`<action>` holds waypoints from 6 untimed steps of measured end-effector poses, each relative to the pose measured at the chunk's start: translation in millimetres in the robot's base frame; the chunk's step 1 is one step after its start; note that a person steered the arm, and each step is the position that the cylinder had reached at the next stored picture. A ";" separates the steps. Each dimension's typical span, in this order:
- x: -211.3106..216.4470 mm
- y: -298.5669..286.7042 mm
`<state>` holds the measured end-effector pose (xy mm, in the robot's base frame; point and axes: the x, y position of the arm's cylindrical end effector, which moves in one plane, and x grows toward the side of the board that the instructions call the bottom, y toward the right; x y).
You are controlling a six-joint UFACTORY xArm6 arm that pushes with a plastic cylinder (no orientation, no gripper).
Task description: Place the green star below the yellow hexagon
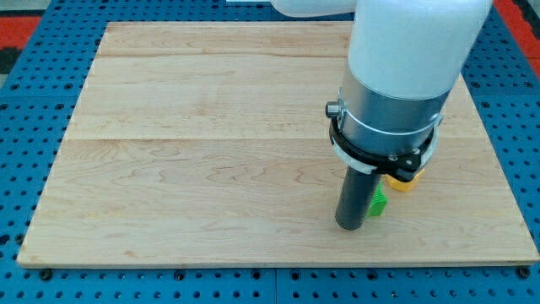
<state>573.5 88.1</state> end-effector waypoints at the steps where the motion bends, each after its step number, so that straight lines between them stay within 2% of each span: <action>1: 0.6 -35.3; 2: -38.7 -39.9; 3: -46.4 -12.3; 5: -4.7 13.2; 6: -1.1 32.0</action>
